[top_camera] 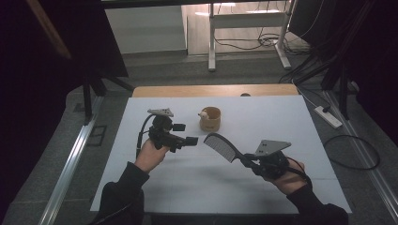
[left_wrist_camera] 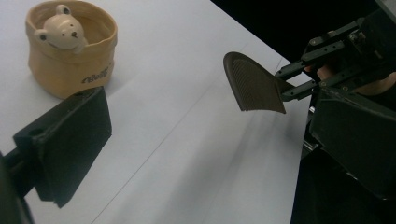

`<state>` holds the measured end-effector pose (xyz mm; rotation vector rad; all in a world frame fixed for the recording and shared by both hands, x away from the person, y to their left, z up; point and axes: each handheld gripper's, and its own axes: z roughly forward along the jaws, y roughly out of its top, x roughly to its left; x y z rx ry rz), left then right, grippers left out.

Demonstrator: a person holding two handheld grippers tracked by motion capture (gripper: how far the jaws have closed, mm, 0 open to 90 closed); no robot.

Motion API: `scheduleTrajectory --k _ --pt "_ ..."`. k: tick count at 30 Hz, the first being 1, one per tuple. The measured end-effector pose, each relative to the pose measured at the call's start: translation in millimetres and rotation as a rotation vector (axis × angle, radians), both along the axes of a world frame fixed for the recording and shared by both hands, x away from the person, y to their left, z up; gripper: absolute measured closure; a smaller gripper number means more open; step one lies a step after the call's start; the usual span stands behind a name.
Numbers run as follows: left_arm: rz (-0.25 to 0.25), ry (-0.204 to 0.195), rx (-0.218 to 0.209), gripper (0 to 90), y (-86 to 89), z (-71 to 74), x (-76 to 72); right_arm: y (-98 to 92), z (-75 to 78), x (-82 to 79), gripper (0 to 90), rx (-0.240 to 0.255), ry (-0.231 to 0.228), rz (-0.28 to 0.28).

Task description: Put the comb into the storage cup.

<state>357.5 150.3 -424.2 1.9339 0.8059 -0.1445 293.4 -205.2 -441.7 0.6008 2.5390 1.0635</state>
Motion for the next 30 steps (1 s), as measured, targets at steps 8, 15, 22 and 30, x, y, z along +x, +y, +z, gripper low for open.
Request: scheduleTrajectory --k 8,15,22,30 --pt "-0.021 0.013 -0.017 0.0 -7.9 1.7 4.6 3.8 0.7 -2.3 72.3 0.008 -0.016 0.016" --pt "-0.043 0.031 -0.025 0.0 -15.9 2.2 8.2 6.9 1.5 -4.6 72.3 0.011 -0.035 0.031" --pt "-0.059 0.052 -0.039 0.0 -23.8 1.4 10.8 10.0 2.4 -7.0 72.2 0.018 -0.05 0.041" --pt "-0.087 0.079 -0.061 0.0 -30.5 -1.2 12.1 12.3 3.7 -9.2 72.2 0.029 -0.064 0.053"
